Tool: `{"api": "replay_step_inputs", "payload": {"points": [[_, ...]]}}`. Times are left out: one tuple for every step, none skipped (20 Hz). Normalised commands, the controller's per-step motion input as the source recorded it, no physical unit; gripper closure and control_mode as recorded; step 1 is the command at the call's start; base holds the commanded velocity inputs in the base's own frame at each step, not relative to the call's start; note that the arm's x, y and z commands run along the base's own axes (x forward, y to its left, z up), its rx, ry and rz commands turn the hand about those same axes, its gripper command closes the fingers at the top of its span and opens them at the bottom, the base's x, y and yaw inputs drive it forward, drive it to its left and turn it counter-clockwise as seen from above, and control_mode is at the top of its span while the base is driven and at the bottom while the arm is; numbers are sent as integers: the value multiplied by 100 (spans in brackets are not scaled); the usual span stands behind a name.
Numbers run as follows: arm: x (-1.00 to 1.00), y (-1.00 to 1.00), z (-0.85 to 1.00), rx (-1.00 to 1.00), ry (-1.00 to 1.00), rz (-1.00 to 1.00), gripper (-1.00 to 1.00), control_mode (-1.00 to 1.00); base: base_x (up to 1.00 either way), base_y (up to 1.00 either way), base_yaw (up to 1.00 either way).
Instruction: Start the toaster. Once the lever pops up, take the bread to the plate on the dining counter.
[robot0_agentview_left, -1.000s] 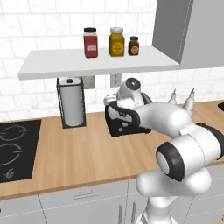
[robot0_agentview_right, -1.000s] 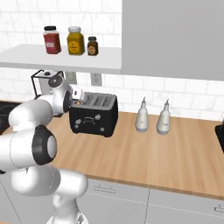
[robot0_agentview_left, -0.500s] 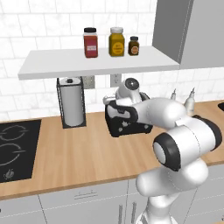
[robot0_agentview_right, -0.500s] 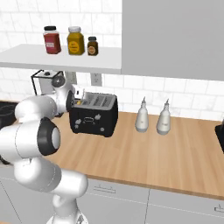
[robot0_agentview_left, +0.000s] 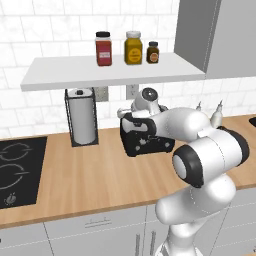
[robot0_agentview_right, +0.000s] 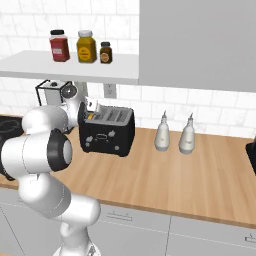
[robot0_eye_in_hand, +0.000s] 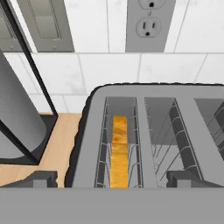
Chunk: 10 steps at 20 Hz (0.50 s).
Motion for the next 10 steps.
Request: {"api": "replay_step_inputs", "payload": {"points": [[0, 0, 0, 0, 0, 0, -100, -100, 0, 0, 0], [0, 0, 0, 0, 0, 0, -100, -100, 0, 0, 0], [0, 0, 0, 0, 0, 0, -100, -100, 0, 0, 0], [0, 0, 0, 0, 0, 0, -100, -100, 0, 0, 0], [0, 0, 0, 0, 0, 0, -100, -100, 0, 0, 0], [0, 0, 0, 0, 0, 0, -100, -100, 0, 0, 0], [0, 0, 0, 0, 0, 0, -100, -100, 0, 0, 0], [0, 0, 0, 0, 0, 0, -100, -100, 0, 0, 0], [0, 0, 0, 0, 0, 0, -100, -100, 0, 0, 0], [0, 0, 0, 0, 0, 0, -100, -100, 0, 0, 0]]}}
